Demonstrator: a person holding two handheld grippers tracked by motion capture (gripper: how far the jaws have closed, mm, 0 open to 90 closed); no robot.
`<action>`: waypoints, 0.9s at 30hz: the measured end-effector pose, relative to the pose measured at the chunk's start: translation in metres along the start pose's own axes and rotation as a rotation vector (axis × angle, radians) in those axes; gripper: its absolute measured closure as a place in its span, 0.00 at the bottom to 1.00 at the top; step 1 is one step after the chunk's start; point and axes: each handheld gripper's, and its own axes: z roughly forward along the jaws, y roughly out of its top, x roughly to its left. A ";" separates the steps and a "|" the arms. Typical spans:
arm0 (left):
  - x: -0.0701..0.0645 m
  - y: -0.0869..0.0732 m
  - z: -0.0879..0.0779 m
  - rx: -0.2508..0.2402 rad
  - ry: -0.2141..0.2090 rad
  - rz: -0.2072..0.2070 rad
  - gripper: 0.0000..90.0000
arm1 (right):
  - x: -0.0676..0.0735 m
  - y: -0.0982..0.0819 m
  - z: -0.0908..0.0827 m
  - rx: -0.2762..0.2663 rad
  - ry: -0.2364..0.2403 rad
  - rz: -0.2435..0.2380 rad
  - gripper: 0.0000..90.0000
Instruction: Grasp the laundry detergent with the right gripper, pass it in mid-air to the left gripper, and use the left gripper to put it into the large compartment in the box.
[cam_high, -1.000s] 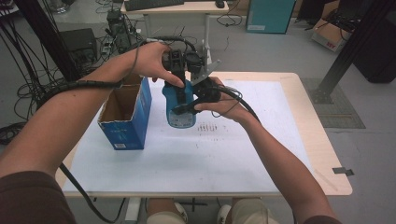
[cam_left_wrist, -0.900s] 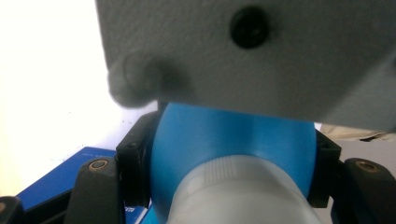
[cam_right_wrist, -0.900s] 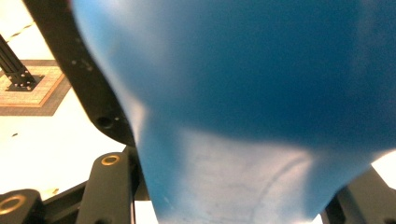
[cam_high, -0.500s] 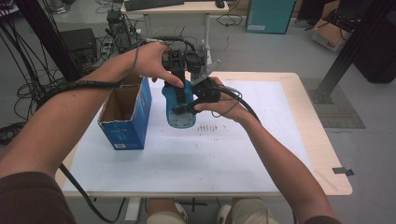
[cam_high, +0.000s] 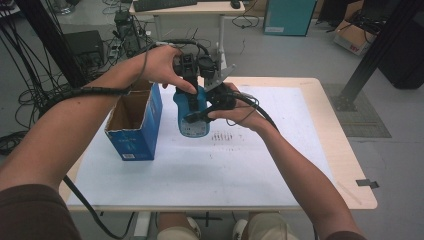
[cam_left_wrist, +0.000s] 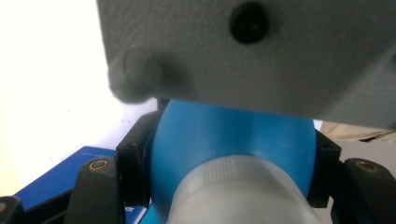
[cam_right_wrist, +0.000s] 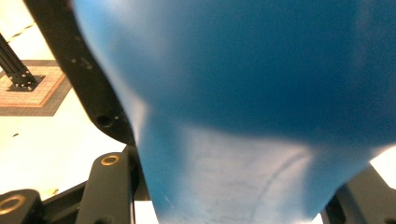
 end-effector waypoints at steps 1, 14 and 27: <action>0.000 0.000 0.000 -0.001 0.000 -0.001 0.40 | 0.000 0.000 0.000 0.001 0.002 0.007 0.47; 0.001 0.000 -0.001 0.007 -0.014 -0.008 0.40 | -0.001 0.000 0.001 -0.006 0.004 0.002 0.47; -0.004 -0.006 0.001 -0.081 -0.005 -0.114 0.40 | -0.003 -0.001 -0.001 -0.014 -0.073 -0.078 0.32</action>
